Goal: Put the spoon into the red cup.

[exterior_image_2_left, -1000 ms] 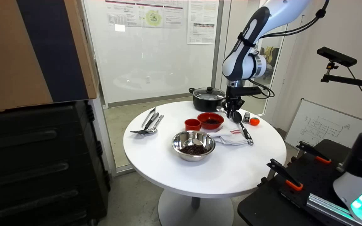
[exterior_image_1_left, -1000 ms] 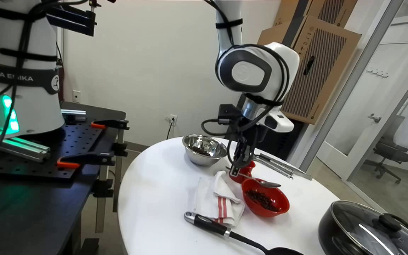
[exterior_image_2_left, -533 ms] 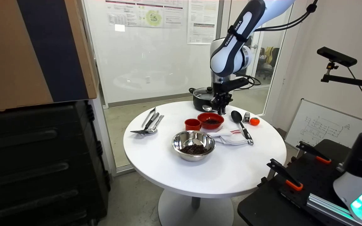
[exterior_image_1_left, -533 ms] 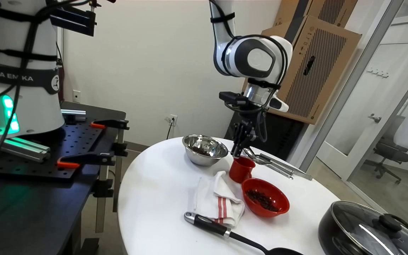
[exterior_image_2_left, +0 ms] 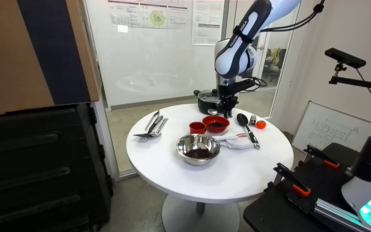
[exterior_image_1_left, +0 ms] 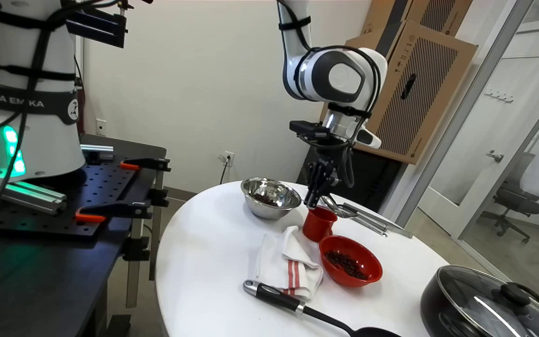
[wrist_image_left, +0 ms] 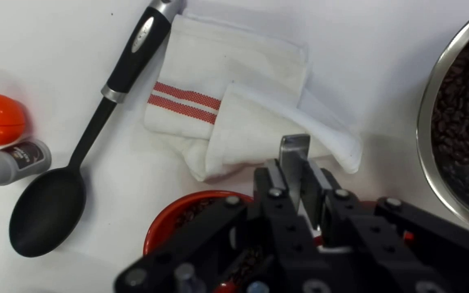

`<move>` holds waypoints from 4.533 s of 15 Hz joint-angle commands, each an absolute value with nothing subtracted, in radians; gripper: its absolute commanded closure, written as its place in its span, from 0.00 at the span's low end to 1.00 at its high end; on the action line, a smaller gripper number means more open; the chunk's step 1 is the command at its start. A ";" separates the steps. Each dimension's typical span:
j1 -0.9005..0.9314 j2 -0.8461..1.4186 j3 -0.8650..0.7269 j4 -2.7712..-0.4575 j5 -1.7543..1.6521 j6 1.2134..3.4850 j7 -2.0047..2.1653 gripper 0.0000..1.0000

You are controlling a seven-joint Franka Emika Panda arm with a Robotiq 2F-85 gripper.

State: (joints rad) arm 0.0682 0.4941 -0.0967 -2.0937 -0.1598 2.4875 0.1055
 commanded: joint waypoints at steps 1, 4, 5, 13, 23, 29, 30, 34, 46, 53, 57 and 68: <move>0.054 0.494 -0.070 -2.025 -0.177 2.306 0.014 0.96; 0.059 0.501 -0.055 -1.950 -0.195 2.157 -0.048 0.96; 0.060 0.506 -0.049 -1.920 -0.202 2.112 -0.067 0.96; 0.053 0.658 0.006 -1.630 -0.202 1.734 -0.235 0.96; 0.044 0.887 0.031 -1.375 -0.189 1.615 -0.311 0.96; 0.045 0.938 0.046 -1.285 -0.185 1.568 -0.344 0.96; 0.046 0.944 0.046 -1.273 -0.185 1.560 -0.346 0.96; 0.047 0.982 0.046 -1.216 -0.180 1.516 -0.336 0.96; 0.049 1.123 0.049 -1.025 -0.128 1.431 -0.288 0.58; 0.040 1.154 0.056 -0.950 -0.087 1.383 -0.279 0.09; 0.020 1.094 0.055 -0.994 -0.043 1.420 -0.278 0.00; -0.011 0.928 0.047 -1.161 0.027 1.658 -0.206 0.00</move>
State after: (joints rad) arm -0.0075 0.9252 0.0415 -1.1667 0.0314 1.6617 -0.2084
